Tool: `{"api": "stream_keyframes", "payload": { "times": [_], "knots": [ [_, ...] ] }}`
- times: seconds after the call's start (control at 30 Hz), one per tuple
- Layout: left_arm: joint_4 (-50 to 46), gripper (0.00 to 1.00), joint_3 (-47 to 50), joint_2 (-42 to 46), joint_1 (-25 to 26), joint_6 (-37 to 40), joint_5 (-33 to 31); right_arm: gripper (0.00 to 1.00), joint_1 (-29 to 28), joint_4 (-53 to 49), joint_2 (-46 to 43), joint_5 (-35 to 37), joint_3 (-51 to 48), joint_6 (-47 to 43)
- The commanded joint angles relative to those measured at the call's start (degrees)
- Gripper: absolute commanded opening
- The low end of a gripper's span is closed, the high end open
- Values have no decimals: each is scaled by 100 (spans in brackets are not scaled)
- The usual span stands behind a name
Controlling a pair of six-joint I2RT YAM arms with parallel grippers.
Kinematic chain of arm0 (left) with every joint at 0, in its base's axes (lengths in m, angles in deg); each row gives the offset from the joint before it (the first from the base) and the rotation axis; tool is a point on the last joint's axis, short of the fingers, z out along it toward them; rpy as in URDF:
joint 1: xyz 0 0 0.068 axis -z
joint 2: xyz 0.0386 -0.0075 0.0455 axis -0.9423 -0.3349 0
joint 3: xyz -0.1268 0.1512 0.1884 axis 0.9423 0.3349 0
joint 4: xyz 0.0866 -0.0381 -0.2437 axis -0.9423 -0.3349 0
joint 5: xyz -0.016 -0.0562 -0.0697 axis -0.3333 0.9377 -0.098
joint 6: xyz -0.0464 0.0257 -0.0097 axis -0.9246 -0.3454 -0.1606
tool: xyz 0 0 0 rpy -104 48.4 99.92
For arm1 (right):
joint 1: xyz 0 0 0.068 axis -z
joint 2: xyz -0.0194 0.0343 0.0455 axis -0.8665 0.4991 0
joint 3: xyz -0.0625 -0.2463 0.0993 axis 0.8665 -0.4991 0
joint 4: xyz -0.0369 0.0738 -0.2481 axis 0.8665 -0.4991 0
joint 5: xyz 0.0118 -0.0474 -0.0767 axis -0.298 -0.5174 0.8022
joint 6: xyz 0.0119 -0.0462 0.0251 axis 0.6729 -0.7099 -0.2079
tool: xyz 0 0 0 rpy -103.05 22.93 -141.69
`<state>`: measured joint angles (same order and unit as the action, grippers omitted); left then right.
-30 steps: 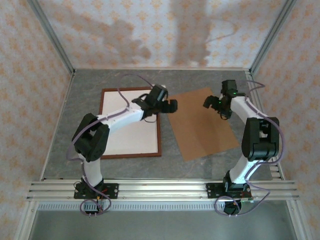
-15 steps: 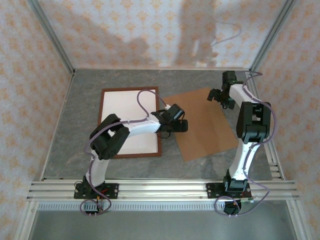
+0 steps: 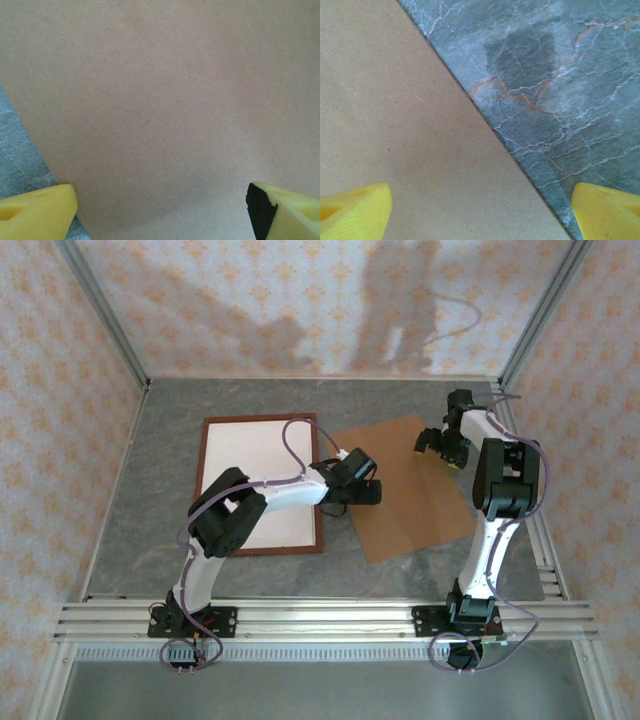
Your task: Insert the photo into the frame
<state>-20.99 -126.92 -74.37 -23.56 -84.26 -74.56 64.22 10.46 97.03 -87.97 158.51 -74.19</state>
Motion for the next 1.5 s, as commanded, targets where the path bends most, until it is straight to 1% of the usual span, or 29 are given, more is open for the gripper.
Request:
{"api": "stream_keyframes", "payload": {
  "times": [0.0,0.3,0.4,0.5,0.6,0.67,0.93,1.07,1.23,1.47],
  "knots": [
    [-129,90,-190,-175,15,-36,7,91,40,-152,-217,-322,-503,60],
    [-74,90,-255,-259,-121,22,78,85,43,597,-1475,-991,-2095,539],
    [-166,90,-397,-267,-212,140,97,84,46,843,-1904,-1036,-2539,759],
    [-271,90,-520,-201,-322,303,83,83,44,977,-2166,-950,-2770,878],
    [-348,90,-531,-92,-397,438,-58,83,45,917,-2184,-627,-2726,828],
    [-409,91,-522,-59,-432,516,-150,83,48,884,-2158,-553,-2649,793],
    [-797,92,-738,-295,-486,778,-716,83,49,910,-1972,-543,-2466,767],
    [-910,92,-798,-403,-486,827,-870,83,43,949,-1896,-580,-2458,764],
    [-1050,93,-849,-524,-478,843,-911,83,43,1002,-1790,-687,-2431,770],
    [-1175,95,-1005,-741,-428,820,-796,83,45,1006,-1744,-748,-2359,771]
  ]
}}
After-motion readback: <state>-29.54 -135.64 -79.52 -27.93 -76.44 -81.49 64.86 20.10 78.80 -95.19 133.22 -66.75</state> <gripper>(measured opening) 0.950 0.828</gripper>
